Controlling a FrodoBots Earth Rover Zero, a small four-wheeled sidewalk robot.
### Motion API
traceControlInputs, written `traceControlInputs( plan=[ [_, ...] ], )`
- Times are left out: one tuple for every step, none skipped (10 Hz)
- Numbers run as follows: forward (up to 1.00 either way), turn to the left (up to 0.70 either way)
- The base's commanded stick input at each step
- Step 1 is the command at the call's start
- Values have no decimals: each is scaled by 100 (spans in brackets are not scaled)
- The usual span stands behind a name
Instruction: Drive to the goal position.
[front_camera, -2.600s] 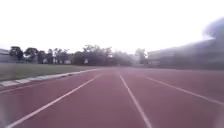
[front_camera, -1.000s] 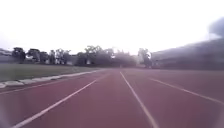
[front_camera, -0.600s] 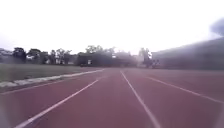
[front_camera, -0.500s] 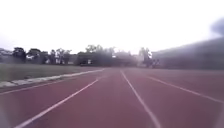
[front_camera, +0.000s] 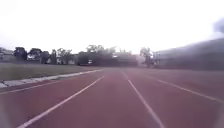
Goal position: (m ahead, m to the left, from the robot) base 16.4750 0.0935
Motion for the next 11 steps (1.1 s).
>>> traceControlInputs(
  plan=[
    [70, 0],
    [70, 0],
    [70, 0],
    [70, 0],
    [70, 0],
    [70, 0],
    [70, 0],
    [70, 0],
    [70, 0],
    [70, -1],
    [70, -5]
  ],
)
